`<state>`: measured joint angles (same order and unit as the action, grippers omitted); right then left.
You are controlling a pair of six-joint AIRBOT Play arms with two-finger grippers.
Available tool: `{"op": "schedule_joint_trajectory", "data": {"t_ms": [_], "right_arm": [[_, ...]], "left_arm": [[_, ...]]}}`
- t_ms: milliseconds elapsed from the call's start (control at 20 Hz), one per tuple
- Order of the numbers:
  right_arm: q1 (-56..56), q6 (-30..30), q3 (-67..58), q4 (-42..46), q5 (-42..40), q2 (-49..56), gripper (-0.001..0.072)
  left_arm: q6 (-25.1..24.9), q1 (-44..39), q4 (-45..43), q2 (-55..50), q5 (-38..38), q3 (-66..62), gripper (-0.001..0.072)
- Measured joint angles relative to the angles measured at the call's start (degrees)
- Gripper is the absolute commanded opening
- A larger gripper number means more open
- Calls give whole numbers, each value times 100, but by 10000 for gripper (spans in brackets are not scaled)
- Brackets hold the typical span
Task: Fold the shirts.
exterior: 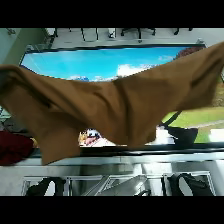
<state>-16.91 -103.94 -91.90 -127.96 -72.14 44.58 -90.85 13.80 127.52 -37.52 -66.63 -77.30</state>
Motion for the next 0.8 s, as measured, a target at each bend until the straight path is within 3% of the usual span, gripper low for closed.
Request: {"op": "schedule_joint_trajectory", "data": {"t_ms": [300, 550, 800], "right_arm": [[-2, -422, 140, -356, 501, -479, 21], [-2, -763, 284, -409, 767, -1239, 21], [4, -800, 1453, -446, 708, -1346, 23]], "left_arm": [[-802, -402, 525, -63, 339, -610, 15], [-1178, -1158, 295, 249, 474, -1388, 15], [-1233, -1685, 22, 367, 297, -37, 15]]}}
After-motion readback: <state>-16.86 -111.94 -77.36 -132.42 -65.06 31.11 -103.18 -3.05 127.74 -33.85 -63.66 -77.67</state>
